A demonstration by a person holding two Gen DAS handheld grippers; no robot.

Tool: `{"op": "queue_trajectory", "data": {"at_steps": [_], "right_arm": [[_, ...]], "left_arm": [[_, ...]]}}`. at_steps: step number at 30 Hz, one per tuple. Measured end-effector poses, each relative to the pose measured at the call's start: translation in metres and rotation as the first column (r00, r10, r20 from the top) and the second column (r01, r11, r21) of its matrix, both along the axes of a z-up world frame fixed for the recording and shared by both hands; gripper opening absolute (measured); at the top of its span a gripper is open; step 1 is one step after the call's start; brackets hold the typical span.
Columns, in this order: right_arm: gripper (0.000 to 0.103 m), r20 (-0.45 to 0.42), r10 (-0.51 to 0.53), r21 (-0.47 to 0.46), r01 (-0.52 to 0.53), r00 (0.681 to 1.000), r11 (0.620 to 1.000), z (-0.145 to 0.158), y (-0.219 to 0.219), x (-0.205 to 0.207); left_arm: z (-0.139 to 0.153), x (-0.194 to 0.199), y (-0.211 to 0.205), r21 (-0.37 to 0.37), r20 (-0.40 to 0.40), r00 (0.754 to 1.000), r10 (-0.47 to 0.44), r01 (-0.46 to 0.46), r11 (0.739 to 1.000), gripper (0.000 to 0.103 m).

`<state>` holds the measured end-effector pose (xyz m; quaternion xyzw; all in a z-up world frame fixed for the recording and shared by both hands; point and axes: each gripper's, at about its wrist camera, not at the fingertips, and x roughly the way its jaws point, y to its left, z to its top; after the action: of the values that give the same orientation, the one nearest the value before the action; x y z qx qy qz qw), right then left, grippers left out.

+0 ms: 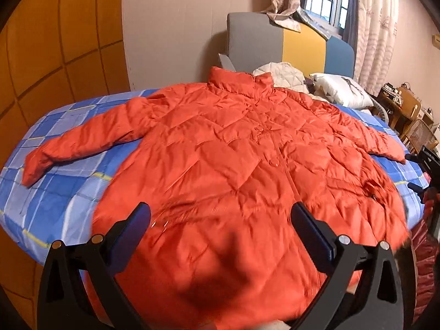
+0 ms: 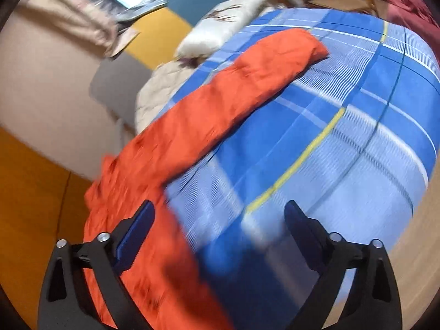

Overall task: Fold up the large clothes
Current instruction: 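Reach the right tool to the jacket sleeve cuff and grasp it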

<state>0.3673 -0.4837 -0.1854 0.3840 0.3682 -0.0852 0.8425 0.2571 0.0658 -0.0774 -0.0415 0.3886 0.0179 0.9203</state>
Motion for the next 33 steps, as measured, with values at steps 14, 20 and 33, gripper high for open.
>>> {"op": "queue_trajectory", "data": {"at_steps": [14,20,33], "right_arm": [[0.077,-0.011,-0.222,-0.002,0.222,0.975,0.975,-0.03,-0.084,0.097],[0.077,-0.016,-0.311,0.115,0.311,0.95,0.943,-0.033,-0.107,0.109],[0.008,-0.023,-0.282,0.132,0.282,0.959,0.95,-0.036,-0.128,0.103]], "left_arm": [[-0.04,0.15,-0.016,-0.026,-0.107,0.994,-0.032,0.03,0.999,0.101],[-0.044,0.159,-0.012,-0.002,-0.108,0.993,0.055,-0.055,0.998,0.101],[-0.026,0.105,-0.007,0.042,-0.009,0.994,0.109,-0.108,0.993,0.101]]}}
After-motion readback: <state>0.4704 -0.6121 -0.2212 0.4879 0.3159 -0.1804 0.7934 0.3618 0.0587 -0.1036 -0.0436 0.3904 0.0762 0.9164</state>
